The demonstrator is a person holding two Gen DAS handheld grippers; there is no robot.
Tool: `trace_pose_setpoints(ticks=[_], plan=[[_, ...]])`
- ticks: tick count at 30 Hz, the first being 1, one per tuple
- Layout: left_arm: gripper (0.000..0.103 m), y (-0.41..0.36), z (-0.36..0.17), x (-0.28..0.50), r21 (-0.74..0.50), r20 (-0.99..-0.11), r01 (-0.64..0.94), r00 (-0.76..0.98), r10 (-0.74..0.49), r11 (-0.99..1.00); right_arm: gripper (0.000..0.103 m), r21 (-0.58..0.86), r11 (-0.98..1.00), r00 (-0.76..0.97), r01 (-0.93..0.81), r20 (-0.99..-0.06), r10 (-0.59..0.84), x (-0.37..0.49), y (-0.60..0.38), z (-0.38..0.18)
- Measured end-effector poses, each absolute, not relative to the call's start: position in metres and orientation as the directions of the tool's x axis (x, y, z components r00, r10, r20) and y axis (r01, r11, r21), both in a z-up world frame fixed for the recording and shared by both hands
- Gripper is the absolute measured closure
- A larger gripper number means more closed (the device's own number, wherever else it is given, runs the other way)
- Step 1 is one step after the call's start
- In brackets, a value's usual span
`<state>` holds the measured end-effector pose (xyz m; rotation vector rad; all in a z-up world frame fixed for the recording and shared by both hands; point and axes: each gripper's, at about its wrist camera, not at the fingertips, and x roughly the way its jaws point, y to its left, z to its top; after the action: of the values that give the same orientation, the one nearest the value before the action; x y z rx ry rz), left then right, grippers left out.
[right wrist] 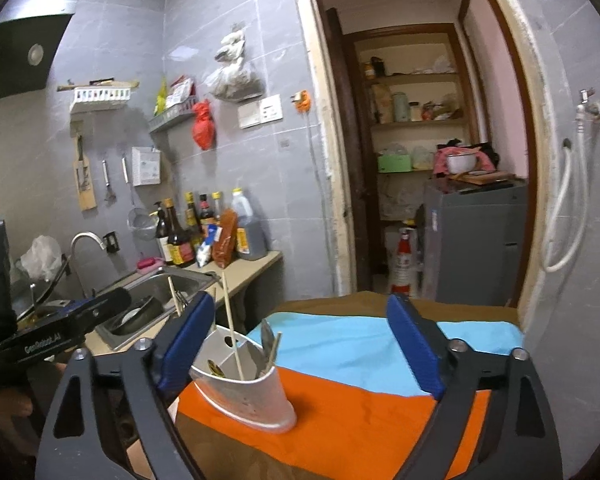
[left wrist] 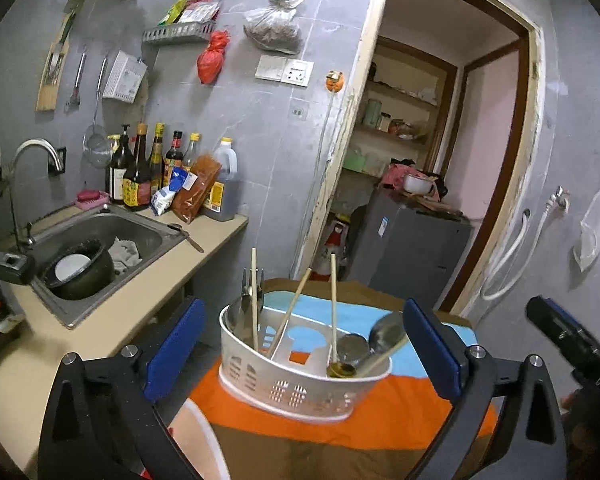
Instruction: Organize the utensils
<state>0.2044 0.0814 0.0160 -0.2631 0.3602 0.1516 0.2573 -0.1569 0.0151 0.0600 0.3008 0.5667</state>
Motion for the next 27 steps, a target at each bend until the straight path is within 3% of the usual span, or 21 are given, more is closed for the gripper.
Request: trace_pose_setpoints(ticks=[2, 27], plan=[[0.006, 0.075, 0.022, 0.194, -0.203, -0.358, -0.181, 0.928, 0.1, 0.962, 0.0, 0.133, 0.858, 0.818, -0.497, -0.257, 0.514, 0.246, -0.166, 0.023], [0.005, 0.035, 0.009, 0.039, -0.066, -0.299, -0.04, 0.954, 0.018, 0.997, 0.0, 0.069, 0.955, 0.919, -0.288, -0.259, 0.296, 0.07, -0.213, 0.016]])
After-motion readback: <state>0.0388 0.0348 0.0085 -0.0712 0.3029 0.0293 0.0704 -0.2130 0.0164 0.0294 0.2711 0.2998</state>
